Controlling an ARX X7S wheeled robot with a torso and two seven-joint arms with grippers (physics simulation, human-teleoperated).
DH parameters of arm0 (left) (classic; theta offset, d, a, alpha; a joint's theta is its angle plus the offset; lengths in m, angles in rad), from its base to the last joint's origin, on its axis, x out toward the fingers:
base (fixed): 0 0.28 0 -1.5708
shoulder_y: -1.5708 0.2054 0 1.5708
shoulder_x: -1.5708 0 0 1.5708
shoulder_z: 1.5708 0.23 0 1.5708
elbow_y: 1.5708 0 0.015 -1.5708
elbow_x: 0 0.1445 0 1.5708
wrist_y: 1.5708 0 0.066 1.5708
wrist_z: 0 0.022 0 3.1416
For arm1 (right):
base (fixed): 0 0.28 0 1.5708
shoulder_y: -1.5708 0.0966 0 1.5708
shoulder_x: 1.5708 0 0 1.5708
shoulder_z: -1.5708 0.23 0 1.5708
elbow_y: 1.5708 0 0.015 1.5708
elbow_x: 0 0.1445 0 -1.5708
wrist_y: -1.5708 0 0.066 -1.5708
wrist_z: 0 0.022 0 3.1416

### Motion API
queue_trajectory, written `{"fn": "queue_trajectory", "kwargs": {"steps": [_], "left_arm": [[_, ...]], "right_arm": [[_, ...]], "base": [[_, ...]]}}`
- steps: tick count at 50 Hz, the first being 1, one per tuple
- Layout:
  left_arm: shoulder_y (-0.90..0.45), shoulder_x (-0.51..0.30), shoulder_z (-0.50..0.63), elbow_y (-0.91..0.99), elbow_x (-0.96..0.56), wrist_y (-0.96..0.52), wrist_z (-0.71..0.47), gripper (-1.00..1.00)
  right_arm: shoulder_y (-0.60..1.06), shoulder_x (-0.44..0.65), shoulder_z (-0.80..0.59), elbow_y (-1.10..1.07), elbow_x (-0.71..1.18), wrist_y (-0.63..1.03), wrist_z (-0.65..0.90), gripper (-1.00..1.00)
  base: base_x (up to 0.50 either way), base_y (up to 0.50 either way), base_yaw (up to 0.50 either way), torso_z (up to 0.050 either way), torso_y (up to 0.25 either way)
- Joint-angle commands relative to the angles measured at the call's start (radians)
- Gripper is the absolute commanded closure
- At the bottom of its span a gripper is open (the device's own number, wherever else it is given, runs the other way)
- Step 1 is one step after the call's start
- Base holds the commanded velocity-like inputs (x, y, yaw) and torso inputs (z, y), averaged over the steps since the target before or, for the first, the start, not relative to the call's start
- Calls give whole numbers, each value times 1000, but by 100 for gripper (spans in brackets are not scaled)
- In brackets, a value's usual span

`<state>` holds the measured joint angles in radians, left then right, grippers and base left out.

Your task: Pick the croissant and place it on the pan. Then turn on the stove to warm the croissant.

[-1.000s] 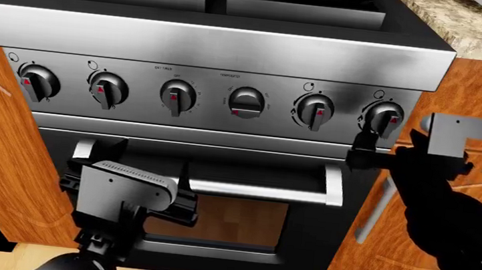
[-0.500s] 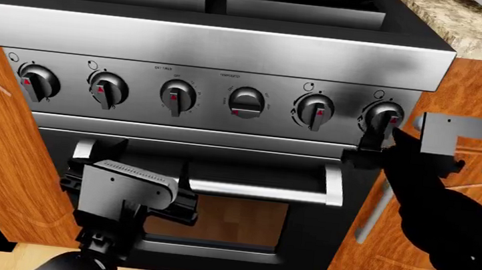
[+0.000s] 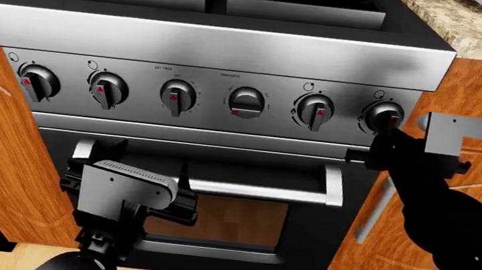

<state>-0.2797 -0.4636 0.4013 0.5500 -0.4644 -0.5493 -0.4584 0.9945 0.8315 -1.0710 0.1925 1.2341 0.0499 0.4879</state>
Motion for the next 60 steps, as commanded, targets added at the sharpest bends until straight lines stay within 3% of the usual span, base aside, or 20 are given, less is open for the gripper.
{"fn": "queue_trajectory", "kwargs": {"steps": [1,60], "left_arm": [[-2,-2,0,1,-4,-1,-1,-100],[3,-6,8,-3,-8,18,-7,-100]], "right_arm": [[14,-1,5,-9,-42,4,5,100],[149,31,-188,-52,-630,73,114,100]], "base": [[0,0,0,0,0],[-1,0,0,0,3]]}}
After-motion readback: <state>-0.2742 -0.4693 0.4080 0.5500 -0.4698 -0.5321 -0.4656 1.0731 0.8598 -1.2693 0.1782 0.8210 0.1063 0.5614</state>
